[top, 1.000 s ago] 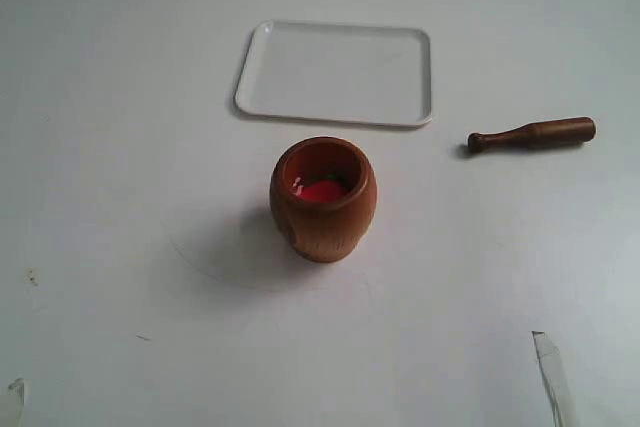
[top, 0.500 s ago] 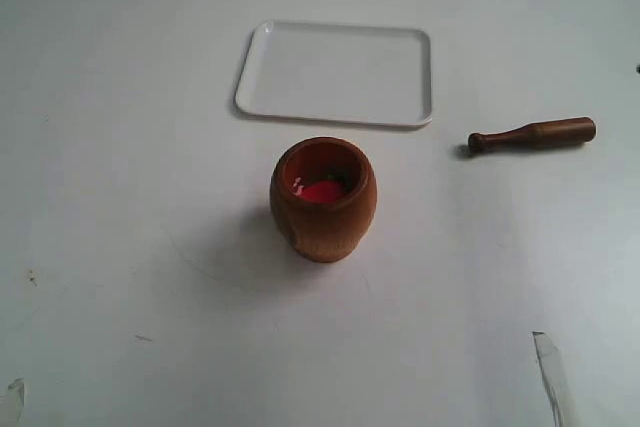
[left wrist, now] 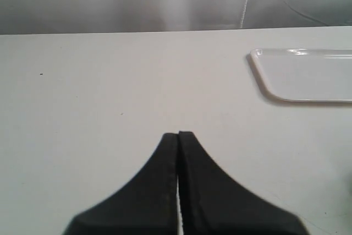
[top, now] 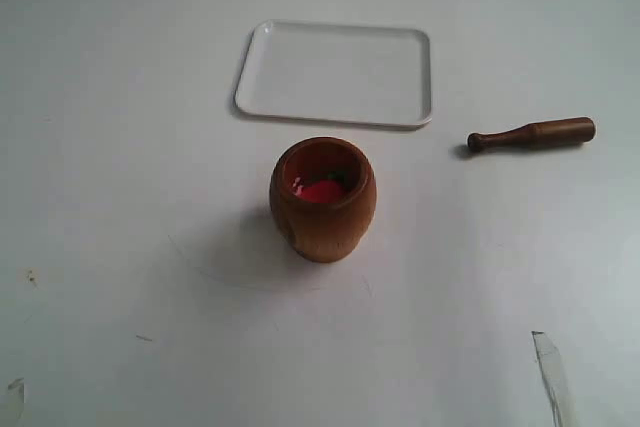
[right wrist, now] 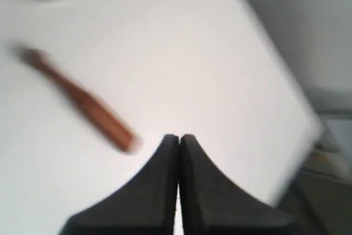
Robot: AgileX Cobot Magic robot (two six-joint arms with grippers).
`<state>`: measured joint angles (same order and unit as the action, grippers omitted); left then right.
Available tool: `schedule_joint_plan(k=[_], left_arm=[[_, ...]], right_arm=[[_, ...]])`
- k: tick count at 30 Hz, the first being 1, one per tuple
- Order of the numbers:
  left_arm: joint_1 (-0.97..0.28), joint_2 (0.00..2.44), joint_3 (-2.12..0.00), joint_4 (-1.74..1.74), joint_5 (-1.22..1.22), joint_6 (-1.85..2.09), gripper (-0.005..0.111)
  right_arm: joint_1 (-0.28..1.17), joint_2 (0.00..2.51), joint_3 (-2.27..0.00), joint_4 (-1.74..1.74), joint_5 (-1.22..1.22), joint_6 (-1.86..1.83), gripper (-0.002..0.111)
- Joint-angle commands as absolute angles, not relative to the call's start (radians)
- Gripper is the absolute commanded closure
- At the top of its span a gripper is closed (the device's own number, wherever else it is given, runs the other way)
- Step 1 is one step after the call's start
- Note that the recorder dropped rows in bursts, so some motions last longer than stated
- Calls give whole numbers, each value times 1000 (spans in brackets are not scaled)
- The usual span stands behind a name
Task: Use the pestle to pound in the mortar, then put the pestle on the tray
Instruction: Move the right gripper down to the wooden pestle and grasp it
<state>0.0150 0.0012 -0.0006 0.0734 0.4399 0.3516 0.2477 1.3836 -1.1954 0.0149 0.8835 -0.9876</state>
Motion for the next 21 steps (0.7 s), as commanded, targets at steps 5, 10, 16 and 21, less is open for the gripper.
schedule_joint_plan(k=[5, 10, 16, 21], left_arm=[[7, 0, 0, 66, 437, 343, 107], [7, 0, 0, 66, 437, 343, 107], [7, 0, 0, 66, 437, 343, 107], [7, 0, 0, 66, 437, 343, 107]], right_arm=[[414, 1691, -1265, -29, 1175, -1232, 108], [418, 1806, -1265, -69, 1139, -1119, 103], [418, 1893, -1265, -102, 1009, -1121, 63], [418, 1928, -1265, -106, 873, -1121, 54]])
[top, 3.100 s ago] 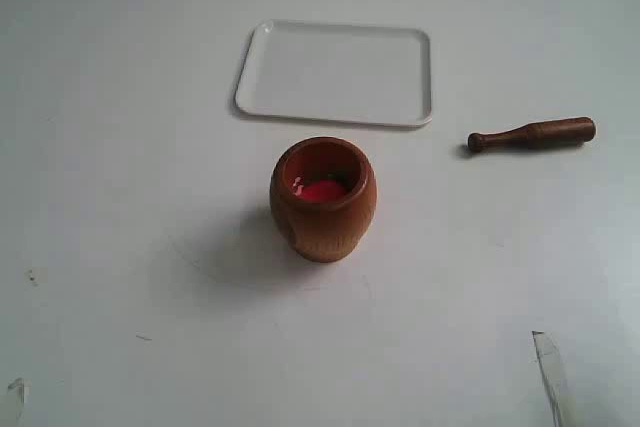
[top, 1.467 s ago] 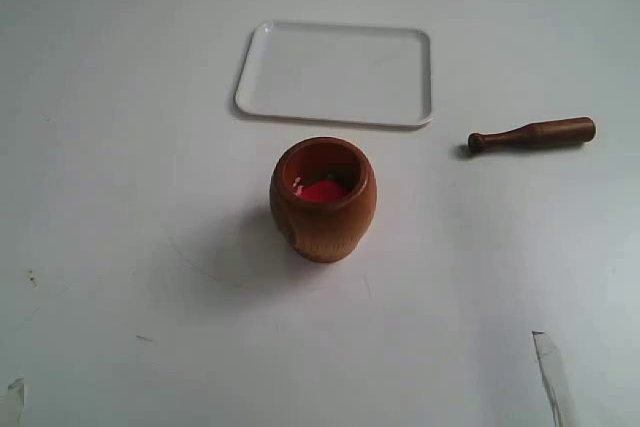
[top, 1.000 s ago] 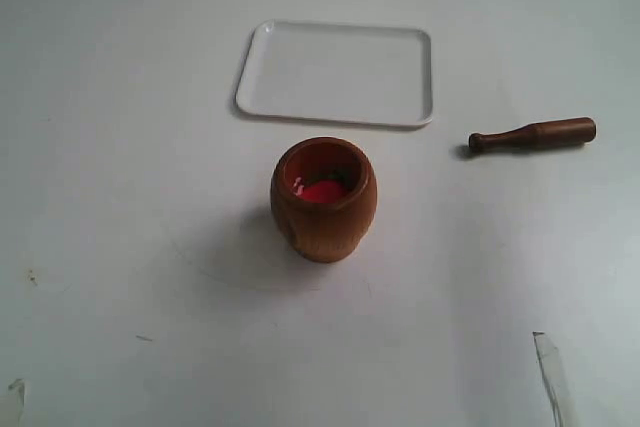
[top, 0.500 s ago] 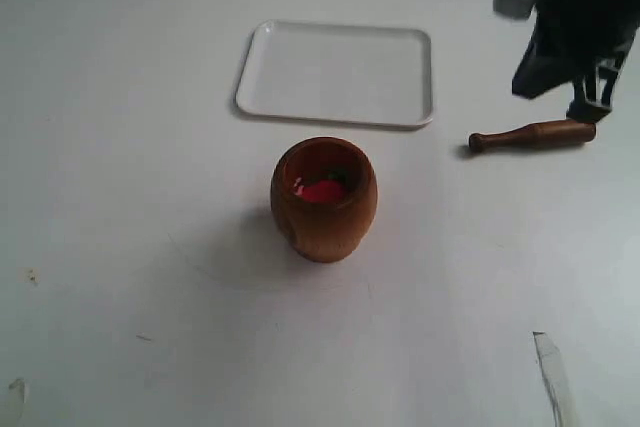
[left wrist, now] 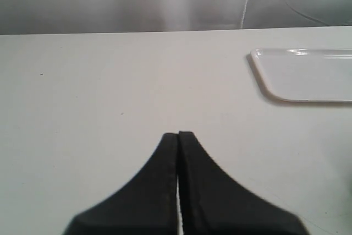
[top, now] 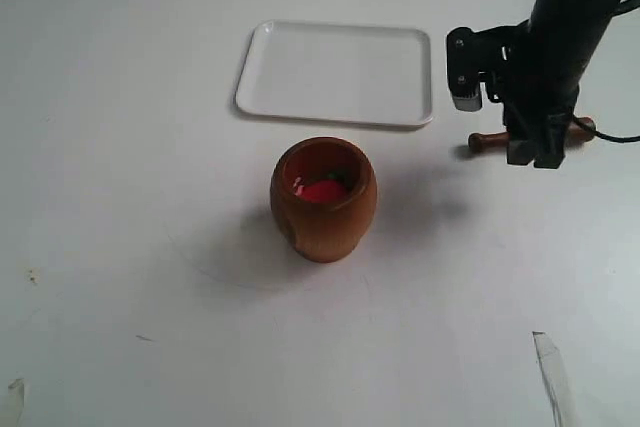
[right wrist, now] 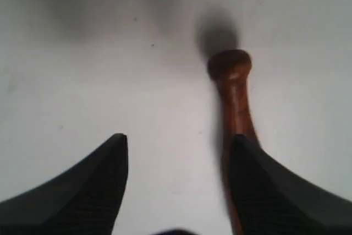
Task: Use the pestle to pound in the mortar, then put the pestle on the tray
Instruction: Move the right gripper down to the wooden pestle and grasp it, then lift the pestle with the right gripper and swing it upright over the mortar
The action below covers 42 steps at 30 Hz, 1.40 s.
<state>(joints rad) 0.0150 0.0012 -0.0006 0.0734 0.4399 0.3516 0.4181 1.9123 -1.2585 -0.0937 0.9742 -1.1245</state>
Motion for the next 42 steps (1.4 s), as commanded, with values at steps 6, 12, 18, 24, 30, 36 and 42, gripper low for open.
schedule_joint_plan(k=[6, 12, 18, 24, 30, 36, 42], left_arm=[[7, 0, 0, 66, 437, 343, 107], [7, 0, 0, 66, 437, 343, 107], [7, 0, 0, 66, 437, 343, 107], [7, 0, 0, 66, 437, 343, 107], [7, 0, 0, 66, 437, 343, 107], [7, 0, 0, 66, 437, 343, 107], [7, 0, 0, 66, 437, 343, 107]], right_arm=[[418, 1964, -1265, -115, 800, -1121, 59], [418, 2006, -1265, -151, 799, -1121, 59], [418, 2048, -1265, -185, 796, -1117, 63], [418, 2057, -1265, -216, 723, -1014, 108], [416, 1971, -1265, -263, 539, -795, 108], [389, 1786, -1263, 46, 304, -739, 108], [400, 1586, -1125, 456, 21, -815, 108]])
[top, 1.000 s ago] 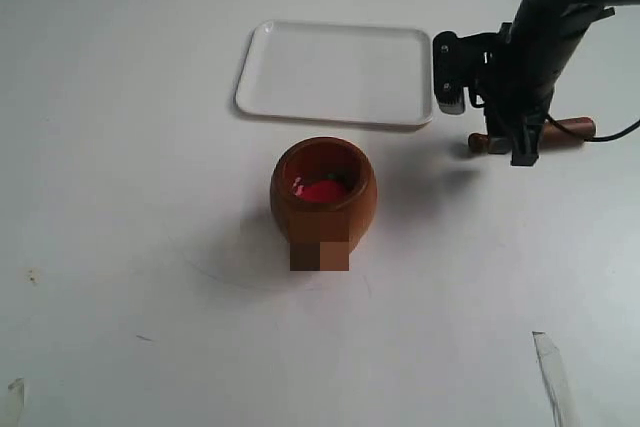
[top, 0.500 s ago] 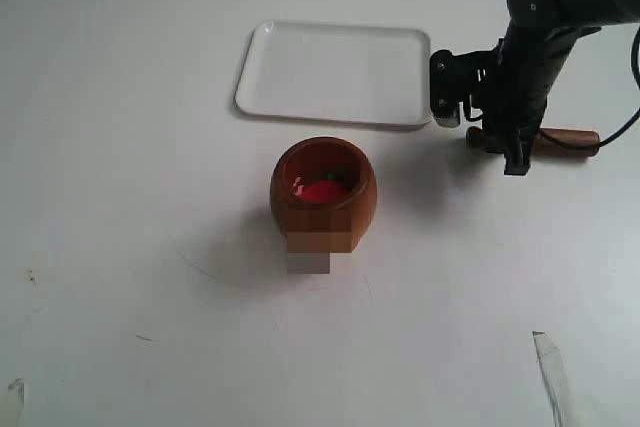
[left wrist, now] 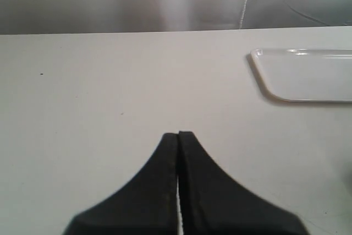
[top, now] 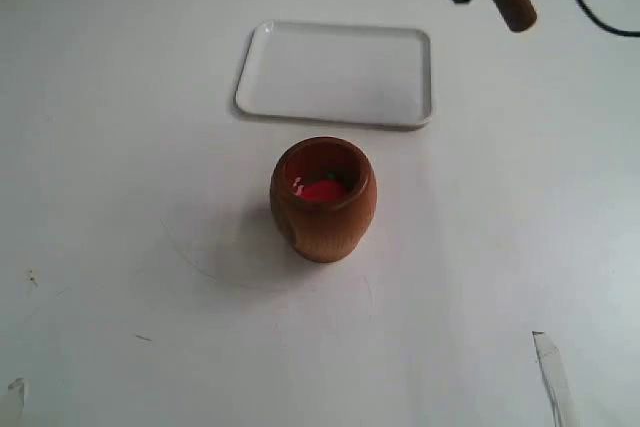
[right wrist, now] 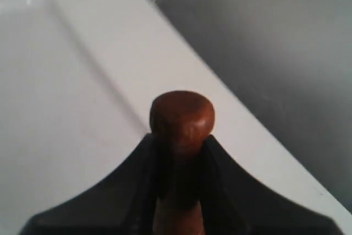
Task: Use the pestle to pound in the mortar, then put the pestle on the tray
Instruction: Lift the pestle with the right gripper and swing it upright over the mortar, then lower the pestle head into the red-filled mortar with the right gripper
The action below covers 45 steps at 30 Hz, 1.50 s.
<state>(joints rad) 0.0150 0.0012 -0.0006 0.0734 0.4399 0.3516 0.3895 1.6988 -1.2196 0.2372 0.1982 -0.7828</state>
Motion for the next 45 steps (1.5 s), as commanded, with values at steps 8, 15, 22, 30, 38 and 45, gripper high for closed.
schedule_joint_plan(k=[8, 15, 22, 30, 38, 45], left_arm=[[7, 0, 0, 66, 437, 343, 107], [7, 0, 0, 66, 437, 343, 107], [7, 0, 0, 66, 437, 343, 107], [7, 0, 0, 66, 437, 343, 107], [7, 0, 0, 66, 437, 343, 107], [7, 0, 0, 66, 437, 343, 107]], right_arm=[[547, 1386, -834, 82, -228, -842, 108], [570, 1292, -821, 398, -421, -854, 108], [634, 1252, -821, -47, -636, -205, 108], [772, 1320, -797, -435, -744, 135, 108], [800, 1496, -575, -308, -1161, 133, 108], [802, 1674, -497, -259, -1221, 83, 108]])
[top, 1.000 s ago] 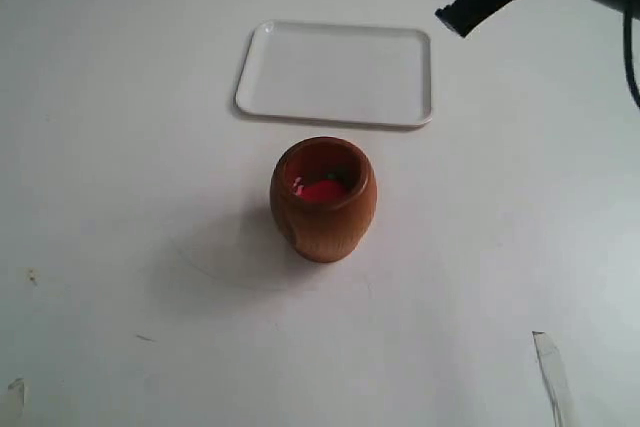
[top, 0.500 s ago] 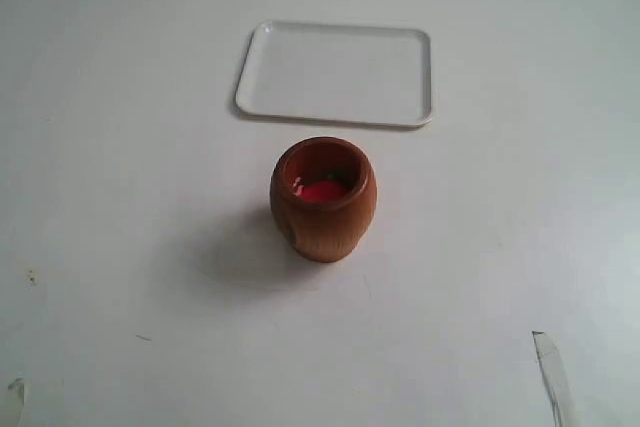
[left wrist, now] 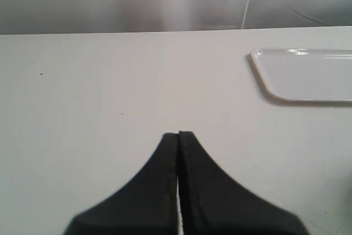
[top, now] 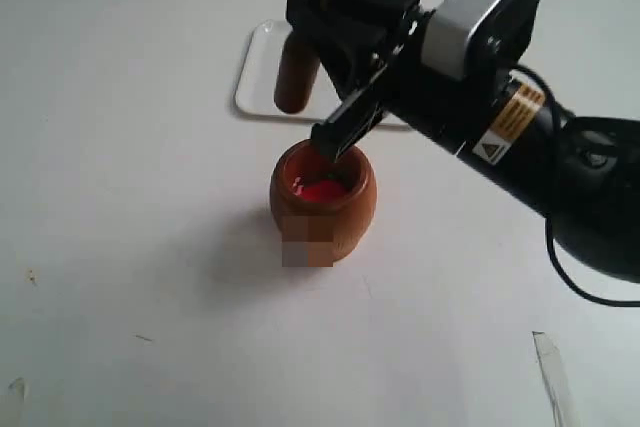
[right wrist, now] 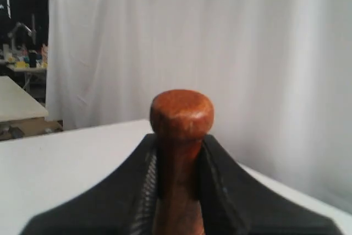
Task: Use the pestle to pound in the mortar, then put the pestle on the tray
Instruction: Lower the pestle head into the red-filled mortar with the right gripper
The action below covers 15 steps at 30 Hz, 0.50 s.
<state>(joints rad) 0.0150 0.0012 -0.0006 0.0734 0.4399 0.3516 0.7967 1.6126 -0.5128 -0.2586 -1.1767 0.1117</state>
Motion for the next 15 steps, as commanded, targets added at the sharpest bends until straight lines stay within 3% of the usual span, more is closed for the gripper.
schedule_joint_plan(k=[1, 15], left_arm=[[7, 0, 0, 66, 437, 343, 107], [7, 0, 0, 66, 437, 343, 107]], right_arm=[[802, 1680, -497, -278, -1221, 75, 108], [819, 1591, -346, -308, -1221, 0, 108]])
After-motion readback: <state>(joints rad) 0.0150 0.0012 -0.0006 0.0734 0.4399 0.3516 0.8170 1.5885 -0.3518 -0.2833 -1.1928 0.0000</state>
